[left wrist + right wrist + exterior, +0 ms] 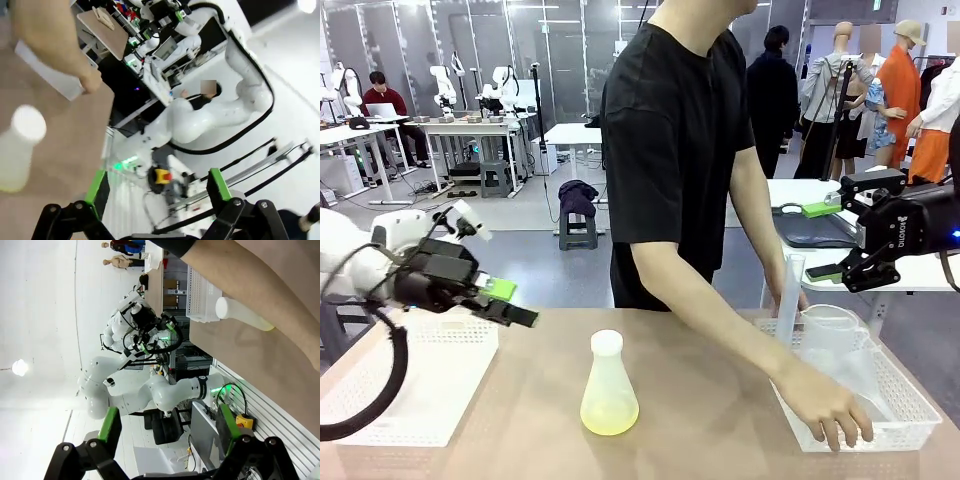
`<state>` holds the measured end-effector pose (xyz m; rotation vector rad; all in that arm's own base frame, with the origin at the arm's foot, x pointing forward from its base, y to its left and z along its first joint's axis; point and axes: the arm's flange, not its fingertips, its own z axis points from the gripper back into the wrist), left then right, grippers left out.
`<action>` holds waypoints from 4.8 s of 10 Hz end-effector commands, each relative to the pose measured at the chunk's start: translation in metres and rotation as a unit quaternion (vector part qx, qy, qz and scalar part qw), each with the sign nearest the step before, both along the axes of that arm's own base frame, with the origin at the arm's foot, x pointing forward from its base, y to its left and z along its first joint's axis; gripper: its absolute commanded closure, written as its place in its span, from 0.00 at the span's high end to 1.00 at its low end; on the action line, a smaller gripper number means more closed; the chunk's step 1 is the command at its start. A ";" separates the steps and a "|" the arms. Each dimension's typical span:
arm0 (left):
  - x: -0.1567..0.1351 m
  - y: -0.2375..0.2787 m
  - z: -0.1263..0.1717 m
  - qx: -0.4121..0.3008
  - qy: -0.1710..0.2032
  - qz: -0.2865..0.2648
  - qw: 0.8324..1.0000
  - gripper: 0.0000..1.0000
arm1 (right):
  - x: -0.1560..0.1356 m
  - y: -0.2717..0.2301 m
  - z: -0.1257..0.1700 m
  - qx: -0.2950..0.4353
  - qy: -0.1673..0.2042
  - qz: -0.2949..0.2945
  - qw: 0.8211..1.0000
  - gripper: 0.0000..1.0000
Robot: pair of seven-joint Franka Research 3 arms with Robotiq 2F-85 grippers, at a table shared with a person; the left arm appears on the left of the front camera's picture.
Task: Prepare the solutions needed for the experiment.
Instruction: When the human places the Big flask in the center of the table, pick up the Big flask and place it in the left Organizing basket.
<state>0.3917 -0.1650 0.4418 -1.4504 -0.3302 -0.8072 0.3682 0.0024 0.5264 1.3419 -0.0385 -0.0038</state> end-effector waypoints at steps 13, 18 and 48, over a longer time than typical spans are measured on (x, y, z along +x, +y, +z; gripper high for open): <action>0.052 -0.015 -0.024 -0.055 -0.284 -0.022 0.957 1.00 | -0.001 0.001 0.002 0.003 -0.006 0.002 1.000 0.96; 0.082 -0.010 -0.026 -0.140 -0.502 -0.086 0.849 1.00 | -0.001 0.001 0.002 0.003 -0.006 0.002 1.000 0.96; 0.161 -0.093 -0.175 -0.194 -0.376 -0.178 0.888 1.00 | -0.001 0.001 0.002 0.003 -0.006 0.002 1.000 0.96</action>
